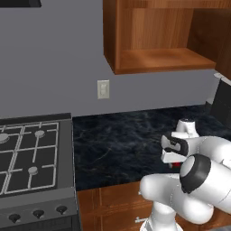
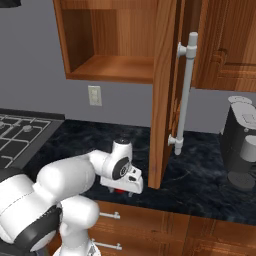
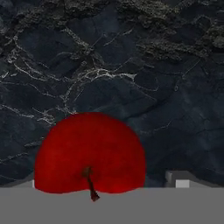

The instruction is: Pick the apple from the counter and place it in the cabinet. Then close the cabinet.

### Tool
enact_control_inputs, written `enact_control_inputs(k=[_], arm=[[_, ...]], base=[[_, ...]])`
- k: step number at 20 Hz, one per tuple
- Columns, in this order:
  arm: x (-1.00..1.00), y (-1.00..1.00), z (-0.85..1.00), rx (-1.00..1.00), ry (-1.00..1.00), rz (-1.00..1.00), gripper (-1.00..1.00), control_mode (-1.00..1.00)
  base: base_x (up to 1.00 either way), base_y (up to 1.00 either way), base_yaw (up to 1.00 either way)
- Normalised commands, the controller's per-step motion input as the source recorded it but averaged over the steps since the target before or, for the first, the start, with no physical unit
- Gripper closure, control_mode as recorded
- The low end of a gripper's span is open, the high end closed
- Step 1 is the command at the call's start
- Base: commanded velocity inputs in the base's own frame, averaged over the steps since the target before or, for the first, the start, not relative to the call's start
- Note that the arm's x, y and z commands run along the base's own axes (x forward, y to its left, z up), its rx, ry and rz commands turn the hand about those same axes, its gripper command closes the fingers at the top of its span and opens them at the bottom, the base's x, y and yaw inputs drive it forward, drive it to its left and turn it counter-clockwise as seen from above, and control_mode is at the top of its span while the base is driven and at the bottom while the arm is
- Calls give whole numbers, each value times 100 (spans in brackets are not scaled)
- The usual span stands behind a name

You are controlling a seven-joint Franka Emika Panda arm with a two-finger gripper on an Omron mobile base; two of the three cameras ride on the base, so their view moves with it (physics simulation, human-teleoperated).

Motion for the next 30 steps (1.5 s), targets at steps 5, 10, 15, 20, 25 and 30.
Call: enact_control_inputs(k=[5, 10, 15, 20, 25, 30], arm=[[64, 0, -25, 0, 1, 0, -100, -100], [22, 29, -57, 0, 17, 1, 100, -100], [-26, 39, -6, 0, 7, 14, 100, -100], [-33, 45, 82, -5, -28, 20, 100, -100], [-2, 33, 100, 0, -30, 16, 100, -100], [0, 13, 100, 5, -28, 10, 100, -100]], base=[[0, 0, 0], [0, 0, 0], [0, 0, 0], [0, 0, 0], [0, 0, 0], [0, 0, 0]])
